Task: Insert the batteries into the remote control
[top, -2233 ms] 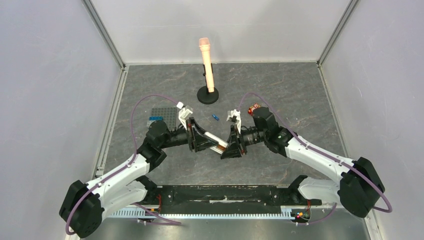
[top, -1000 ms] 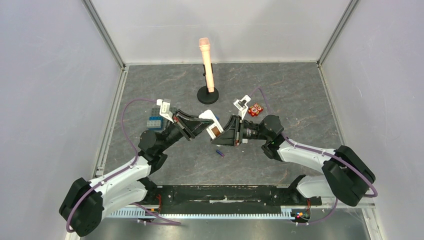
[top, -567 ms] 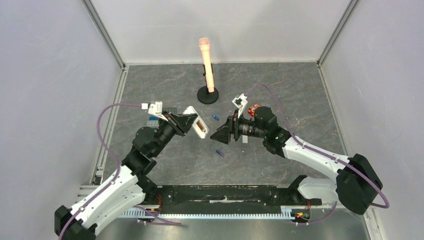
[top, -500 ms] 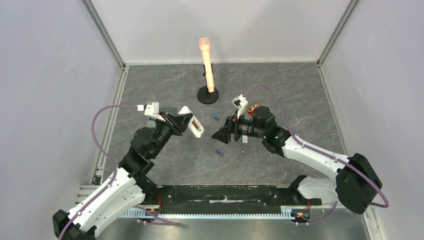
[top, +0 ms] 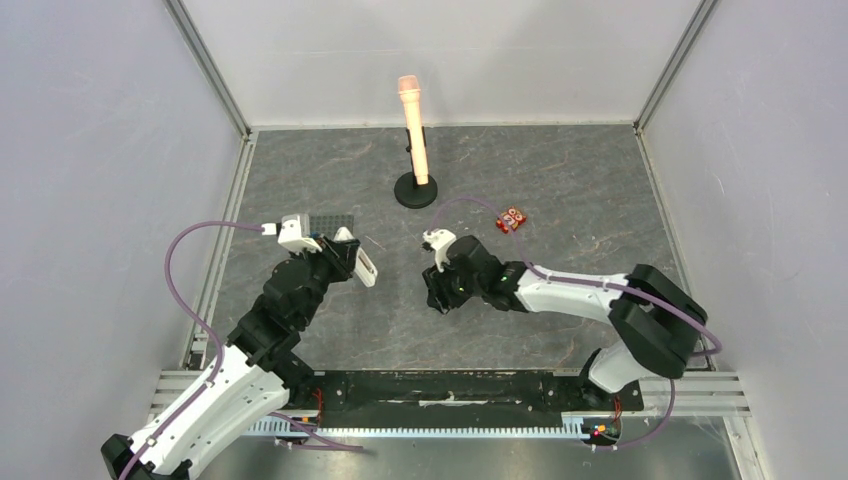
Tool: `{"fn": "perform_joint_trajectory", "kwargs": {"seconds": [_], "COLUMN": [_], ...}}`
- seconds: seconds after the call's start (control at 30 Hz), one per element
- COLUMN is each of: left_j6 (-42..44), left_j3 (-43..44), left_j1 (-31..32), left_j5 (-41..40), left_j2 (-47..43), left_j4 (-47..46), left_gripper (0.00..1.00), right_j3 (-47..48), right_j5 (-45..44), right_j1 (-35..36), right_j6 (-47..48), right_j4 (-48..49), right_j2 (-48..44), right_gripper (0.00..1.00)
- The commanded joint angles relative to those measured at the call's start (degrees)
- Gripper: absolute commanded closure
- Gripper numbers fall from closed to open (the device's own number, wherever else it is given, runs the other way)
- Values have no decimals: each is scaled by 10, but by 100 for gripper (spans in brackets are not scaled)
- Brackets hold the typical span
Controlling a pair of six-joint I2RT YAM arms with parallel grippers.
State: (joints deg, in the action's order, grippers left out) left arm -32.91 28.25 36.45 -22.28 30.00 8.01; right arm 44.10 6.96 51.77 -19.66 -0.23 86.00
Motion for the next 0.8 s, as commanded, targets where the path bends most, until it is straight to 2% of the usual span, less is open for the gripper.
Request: {"fn": "perform_joint_trajectory", "kwargs": {"seconds": [0.0,0.3,0.6,0.77], "left_j6": [16,17,12,11], "left_j3": [19,17,11,11], "left_j1": [-2,-2,-2,-2], "left_j5": [-26,-29,-30,-29], "left_j2": [-3,-7,-12,-15], "left_j4": [3,10,12,15], "left_gripper": [98,98,98,98], "right_j3": [62,108,117,120], "right_j5": [-108,-143,-124,-130], "right_j1": [36,58,67,70], "right_j6": [40,54,60,60], "right_j4": [-35,-89,-113,-116], "right_j2": [43,95,120,131], "right_gripper": [49,60,62,79]}}
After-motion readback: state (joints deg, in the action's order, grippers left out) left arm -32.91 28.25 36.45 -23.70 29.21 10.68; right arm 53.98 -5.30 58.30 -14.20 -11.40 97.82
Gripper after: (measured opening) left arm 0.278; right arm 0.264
